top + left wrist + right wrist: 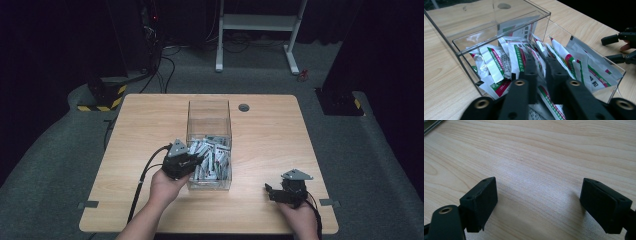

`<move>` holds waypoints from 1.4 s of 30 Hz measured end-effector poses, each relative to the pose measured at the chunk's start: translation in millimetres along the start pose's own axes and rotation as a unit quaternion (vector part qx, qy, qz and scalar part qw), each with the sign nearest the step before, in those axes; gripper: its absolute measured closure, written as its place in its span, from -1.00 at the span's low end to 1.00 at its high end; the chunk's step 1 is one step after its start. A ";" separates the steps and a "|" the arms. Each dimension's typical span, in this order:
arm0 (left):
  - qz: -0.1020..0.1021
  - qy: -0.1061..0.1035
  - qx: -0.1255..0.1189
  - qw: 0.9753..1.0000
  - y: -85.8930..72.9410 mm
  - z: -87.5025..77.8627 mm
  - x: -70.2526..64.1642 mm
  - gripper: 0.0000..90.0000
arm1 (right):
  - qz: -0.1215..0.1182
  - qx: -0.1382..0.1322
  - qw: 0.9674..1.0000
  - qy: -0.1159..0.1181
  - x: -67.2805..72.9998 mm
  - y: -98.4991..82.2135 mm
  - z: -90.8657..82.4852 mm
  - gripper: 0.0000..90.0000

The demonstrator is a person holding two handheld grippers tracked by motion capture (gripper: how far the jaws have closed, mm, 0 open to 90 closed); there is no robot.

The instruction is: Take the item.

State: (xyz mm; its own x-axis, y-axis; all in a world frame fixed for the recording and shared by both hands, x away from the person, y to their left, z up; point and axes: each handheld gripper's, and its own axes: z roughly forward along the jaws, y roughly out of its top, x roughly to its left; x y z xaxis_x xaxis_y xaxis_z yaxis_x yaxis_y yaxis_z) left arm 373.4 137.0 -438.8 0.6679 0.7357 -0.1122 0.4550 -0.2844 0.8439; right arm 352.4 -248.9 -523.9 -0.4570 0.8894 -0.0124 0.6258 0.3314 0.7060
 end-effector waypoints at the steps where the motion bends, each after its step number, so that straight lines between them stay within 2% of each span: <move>1: 0.004 0.002 -0.003 1.000 -0.8 -0.9 0.0 0.88 | 0.000 0.000 1.000 0.000 0.0 0.0 0.0 -0.68; 3: 0.002 0.000 -0.010 1.000 -2.4 -2.7 0.0 0.99 | 0.000 0.000 1.000 0.000 0.0 0.0 0.0 -0.68; 14: -0.013 0.005 -0.054 0.998 -6.4 -13.2 1.8 0.99 | 0.000 0.000 1.000 -0.002 0.4 -0.1 -0.1 -0.68; 18: -0.018 0.002 -0.061 0.998 -5.2 -16.4 2.4 1.00 | 0.000 0.000 1.000 -0.002 0.4 -0.1 -0.1 -0.68; 28: -0.011 0.016 -0.093 0.995 -0.6 -28.0 2.5 1.00 | -0.003 -0.001 1.000 -0.001 0.1 0.0 0.1 -0.68; 42: -0.001 0.019 -0.124 0.992 11.7 -42.5 3.7 1.00 | -0.002 -0.001 1.000 -0.002 0.4 0.0 -0.1 -0.67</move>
State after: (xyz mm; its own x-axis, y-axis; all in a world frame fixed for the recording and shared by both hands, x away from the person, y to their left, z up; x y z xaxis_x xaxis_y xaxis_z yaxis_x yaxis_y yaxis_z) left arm 356.1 162.5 -407.1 0.6426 0.7599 -0.0986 0.2946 -0.1262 0.9473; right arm 352.1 -248.6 -523.9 -0.4576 0.8890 -0.0179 0.6229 0.3349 0.7070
